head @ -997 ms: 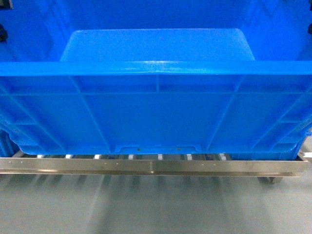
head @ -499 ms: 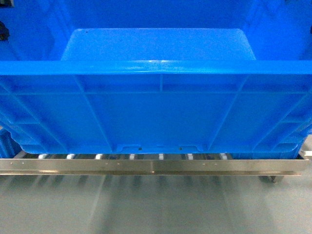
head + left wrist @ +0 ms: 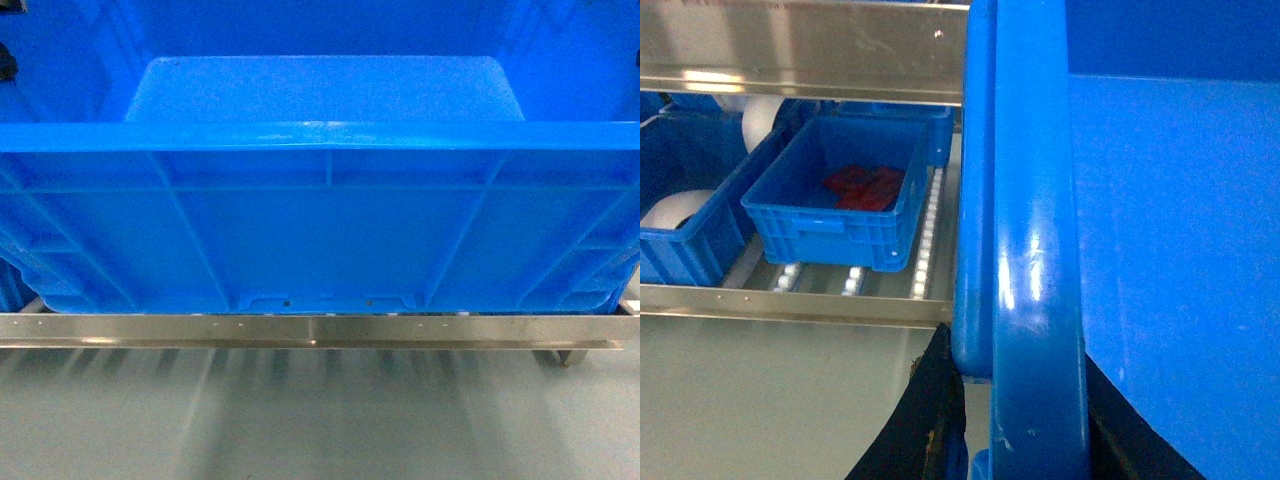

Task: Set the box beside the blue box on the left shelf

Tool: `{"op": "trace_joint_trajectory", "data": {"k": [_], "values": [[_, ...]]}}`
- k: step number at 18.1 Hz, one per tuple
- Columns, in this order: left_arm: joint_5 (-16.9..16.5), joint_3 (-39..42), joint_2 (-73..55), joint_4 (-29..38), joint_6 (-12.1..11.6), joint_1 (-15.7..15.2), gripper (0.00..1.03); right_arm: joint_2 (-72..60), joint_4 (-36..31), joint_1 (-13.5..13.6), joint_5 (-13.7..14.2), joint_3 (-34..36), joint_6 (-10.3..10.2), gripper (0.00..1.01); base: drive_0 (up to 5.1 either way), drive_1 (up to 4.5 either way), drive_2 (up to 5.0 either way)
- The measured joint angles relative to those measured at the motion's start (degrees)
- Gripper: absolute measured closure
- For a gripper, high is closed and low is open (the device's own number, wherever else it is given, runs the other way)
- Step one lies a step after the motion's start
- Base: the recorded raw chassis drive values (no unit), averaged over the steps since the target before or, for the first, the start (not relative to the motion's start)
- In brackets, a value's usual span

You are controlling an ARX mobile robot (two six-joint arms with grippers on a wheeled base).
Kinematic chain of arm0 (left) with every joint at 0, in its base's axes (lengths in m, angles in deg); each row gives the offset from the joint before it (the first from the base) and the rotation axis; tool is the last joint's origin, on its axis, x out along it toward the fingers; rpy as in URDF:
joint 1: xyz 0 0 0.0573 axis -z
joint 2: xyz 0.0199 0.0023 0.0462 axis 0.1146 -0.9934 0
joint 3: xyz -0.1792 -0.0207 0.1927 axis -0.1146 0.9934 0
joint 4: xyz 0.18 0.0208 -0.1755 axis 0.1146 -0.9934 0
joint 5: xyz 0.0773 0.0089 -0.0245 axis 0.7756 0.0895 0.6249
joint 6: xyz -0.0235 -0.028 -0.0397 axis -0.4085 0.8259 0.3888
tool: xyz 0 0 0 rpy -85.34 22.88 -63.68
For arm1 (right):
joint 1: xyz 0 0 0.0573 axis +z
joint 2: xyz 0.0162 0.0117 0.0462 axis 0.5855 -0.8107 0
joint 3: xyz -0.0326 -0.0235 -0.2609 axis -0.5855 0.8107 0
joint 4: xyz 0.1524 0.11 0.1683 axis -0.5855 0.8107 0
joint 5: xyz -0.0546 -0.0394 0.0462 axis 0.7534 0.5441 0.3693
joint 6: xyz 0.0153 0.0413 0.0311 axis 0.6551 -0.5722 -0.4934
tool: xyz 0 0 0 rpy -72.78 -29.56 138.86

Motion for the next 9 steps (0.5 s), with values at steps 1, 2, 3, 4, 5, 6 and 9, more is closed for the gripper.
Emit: {"op": "trace_joint_trajectory", "data": {"k": [1,2,3,4,5,6,9], "values": [[-0.02,0.00,0.00,-0.07,0.00,0.00,0.86,-0.02,0.02,0.00,0.00,0.00,0.00,0.80,0.0,0.00,0.0],[0.04,0.00,0.00,-0.02,-0.02,0.00,0.86,-0.02,0.00,0.00,0.00,0.00,0.00,0.80,0.0,0.00,0.0],[0.04,0.02,0.00,0.04,-0.02,0.00,0.86,-0.02,-0.02,0.00,0.00,0.00,0.00,0.80,0.0,0.00,0.0],[-0.02,0.00,0.00,0.00,0.00,0.00,0.86,0.00,-0.02,0.00,0.00,0.00,0.02,0.80,0.0,0.00,0.0],[0.02,0.02,0.00,-0.07,0.00,0.00,0.86,-0.02,0.02,0.00,0.00,0.00,0.00,0.80,0.0,0.00,0.0],[-0.04,0.02,0.00,-0.09,0.00,0.00,0.86,-0.02,0.02,0.00,0.00,0.00,0.00,0.80,0.0,0.00,0.0],[0.00,0.02,0.00,-0.09,0.00,0.00,0.86,-0.02,0.02,0.00,0.00,0.00,0.02,0.80,0.0,0.00,0.0]]}}
